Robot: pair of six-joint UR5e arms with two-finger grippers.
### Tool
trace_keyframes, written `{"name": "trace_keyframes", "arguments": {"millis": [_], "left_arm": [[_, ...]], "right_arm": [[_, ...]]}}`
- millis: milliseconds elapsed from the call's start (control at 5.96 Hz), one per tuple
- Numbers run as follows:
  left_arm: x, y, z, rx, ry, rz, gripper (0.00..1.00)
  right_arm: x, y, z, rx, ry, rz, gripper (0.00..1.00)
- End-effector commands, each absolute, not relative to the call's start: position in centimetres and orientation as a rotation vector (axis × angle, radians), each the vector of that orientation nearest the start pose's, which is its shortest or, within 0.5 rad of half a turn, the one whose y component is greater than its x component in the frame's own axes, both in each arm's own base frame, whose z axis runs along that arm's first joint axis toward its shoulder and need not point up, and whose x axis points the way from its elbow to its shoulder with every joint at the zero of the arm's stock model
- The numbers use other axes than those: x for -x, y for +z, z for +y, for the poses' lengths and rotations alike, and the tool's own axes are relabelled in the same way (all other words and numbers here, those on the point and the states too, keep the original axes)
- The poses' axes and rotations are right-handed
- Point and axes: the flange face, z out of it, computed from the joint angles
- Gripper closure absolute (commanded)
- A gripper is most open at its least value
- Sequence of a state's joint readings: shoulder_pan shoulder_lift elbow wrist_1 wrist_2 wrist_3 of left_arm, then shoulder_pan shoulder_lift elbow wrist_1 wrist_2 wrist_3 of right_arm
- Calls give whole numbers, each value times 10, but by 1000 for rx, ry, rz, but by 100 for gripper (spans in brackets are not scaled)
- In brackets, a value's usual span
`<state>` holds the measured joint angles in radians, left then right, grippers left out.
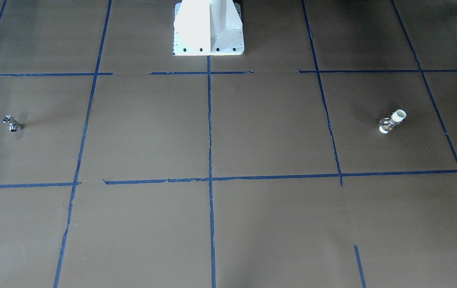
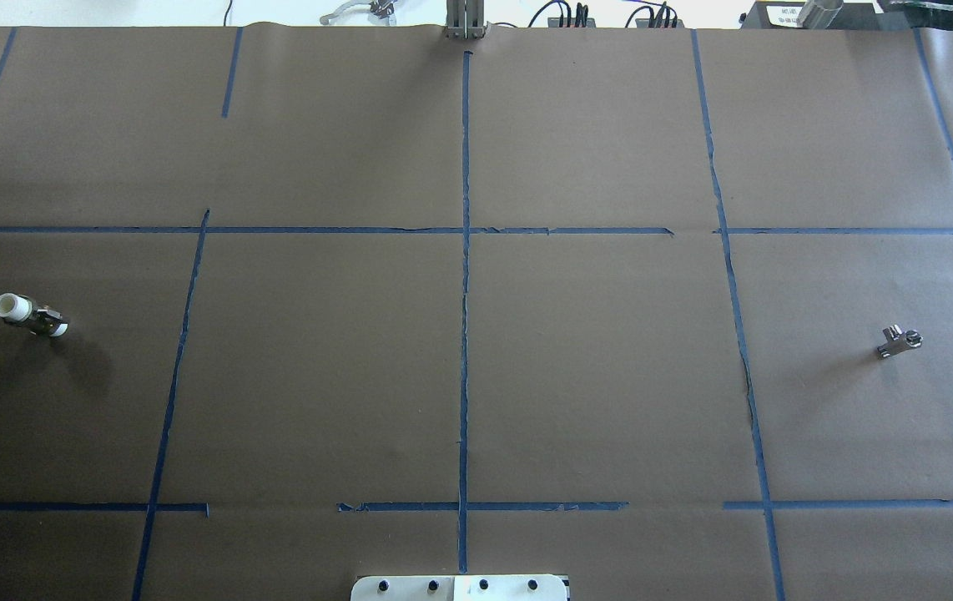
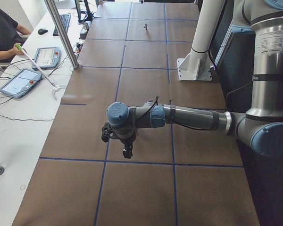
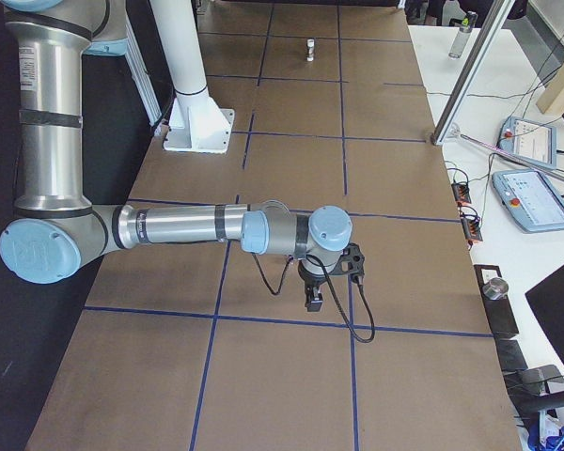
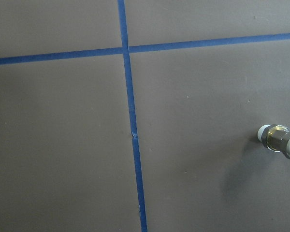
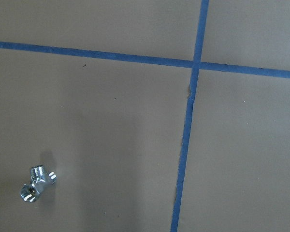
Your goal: Assemble PPR valve and pipe with both arms
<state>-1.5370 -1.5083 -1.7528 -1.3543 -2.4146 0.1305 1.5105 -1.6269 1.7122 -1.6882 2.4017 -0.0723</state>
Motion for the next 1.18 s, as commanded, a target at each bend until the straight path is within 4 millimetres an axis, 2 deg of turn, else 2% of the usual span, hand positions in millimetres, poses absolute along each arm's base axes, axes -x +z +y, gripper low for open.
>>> {"name": "trace_keyframes", "arguments": {"millis": [0, 336, 504, 1007], "left_arm": [[43, 617, -460, 53, 113, 842, 0], [44, 616, -459, 42, 116, 842, 0], [43, 606, -462, 22, 125, 847, 0], [42, 607, -467, -58, 167, 846, 0]], "right_arm": [[-33, 623, -466, 40, -64, -822, 0], [-32, 618, -468, 26, -76, -825, 0], [-31, 618, -468, 26, -75, -825, 0], [-31, 613, -473, 21, -70, -825, 0]]}}
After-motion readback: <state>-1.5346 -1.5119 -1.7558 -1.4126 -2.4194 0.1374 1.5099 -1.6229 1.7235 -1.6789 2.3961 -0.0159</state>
